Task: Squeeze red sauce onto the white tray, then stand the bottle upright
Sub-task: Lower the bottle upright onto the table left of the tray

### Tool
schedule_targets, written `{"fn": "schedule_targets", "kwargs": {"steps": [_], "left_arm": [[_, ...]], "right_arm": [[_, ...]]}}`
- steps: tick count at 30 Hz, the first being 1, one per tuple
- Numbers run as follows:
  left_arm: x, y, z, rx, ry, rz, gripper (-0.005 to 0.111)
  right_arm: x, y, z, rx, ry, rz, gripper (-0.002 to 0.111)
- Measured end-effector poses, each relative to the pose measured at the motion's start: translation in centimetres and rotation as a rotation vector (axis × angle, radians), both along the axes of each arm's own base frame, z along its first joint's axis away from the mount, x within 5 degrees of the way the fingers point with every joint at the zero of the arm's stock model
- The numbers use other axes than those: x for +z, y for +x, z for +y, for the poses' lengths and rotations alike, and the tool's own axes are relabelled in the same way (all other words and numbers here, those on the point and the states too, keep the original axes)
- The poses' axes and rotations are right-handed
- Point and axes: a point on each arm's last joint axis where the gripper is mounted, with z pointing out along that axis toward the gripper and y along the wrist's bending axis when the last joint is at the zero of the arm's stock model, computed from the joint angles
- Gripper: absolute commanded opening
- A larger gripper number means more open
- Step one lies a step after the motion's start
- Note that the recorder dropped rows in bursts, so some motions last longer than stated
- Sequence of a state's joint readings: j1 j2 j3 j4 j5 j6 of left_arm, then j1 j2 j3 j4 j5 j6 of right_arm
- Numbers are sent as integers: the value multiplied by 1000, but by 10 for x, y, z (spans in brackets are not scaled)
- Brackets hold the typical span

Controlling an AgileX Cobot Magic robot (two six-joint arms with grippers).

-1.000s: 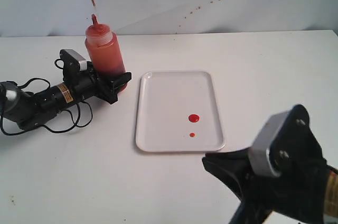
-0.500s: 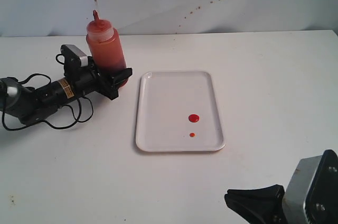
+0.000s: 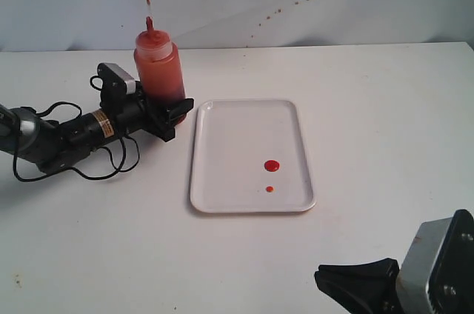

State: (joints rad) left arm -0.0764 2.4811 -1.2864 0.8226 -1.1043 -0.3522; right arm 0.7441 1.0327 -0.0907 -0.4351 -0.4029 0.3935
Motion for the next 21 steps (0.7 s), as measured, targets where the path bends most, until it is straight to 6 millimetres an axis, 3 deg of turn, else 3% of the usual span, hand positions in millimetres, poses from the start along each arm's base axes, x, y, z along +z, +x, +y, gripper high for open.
{"fn": "schedule_targets", "kwargs": {"steps": [21], "left_arm": [[-8, 2, 4, 44, 60, 61, 0]], "right_arm": [[0, 0, 0, 1, 2, -1, 0]]}}
